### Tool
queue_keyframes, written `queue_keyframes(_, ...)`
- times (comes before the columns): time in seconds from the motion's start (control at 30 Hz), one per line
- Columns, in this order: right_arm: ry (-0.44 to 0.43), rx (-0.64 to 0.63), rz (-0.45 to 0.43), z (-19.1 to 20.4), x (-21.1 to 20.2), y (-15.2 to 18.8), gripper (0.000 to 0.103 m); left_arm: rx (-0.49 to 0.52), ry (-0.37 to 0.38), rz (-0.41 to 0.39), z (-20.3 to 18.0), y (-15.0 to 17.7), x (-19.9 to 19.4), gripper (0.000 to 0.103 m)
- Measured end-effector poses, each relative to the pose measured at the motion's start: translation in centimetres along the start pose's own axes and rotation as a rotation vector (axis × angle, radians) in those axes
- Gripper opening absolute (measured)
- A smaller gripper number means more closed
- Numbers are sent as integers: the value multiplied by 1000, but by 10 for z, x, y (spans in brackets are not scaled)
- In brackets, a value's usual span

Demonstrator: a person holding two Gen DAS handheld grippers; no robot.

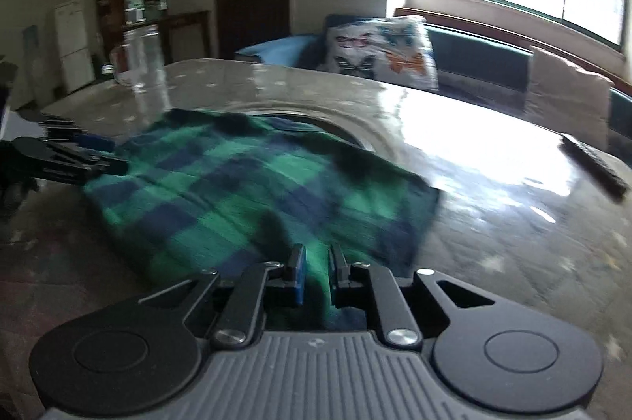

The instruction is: Fold clothes

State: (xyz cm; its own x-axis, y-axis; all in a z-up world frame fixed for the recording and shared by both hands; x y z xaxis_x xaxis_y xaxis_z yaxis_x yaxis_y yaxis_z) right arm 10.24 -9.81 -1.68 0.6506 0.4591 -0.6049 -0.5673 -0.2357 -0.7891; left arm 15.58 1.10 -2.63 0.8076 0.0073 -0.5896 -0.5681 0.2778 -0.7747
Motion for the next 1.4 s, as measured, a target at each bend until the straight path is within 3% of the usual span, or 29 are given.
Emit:
queue_keyframes(0.23, 3, 29, 27, -14, 26, -3, 12, -6, 1, -1, 1, 1, -1, 58)
queue_keyframes(0.6, 147, 27, 12, -57, 48, -20, 9, -12, 5, -3, 2, 1, 1, 60)
queue_keyframes(0.8, 177, 39, 18, -72, 62, -34, 10, -20, 10, 11, 4, -1, 1, 61)
queue_keyframes(0.93, 113, 38, 11, -62, 67, -44, 10, -24, 14, 22, 5, -9, 3, 60)
queue_keyframes(1.17, 118, 8, 56, -61, 88, -45, 17, -38, 24, 17, 12, -37, 18, 59)
queue_keyframes(1.4, 127, -19, 72, -59, 91, -48, 24, -54, 23, 78, 19, -67, 63, 52)
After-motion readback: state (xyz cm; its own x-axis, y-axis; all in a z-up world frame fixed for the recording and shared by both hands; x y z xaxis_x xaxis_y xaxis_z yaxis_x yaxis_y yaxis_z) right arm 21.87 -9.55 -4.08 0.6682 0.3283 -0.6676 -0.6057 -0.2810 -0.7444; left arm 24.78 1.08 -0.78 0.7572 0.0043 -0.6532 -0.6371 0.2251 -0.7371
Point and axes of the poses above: each gripper's, at about its wrist camera, not at the fingertips, and x roughly the way its jaws point, z to its left, y to its underside, the point moved 5 cm from there along x, roughly the way its jaws point, and after that the axes turned 9 degrees about -y, right-handed, at the moved point
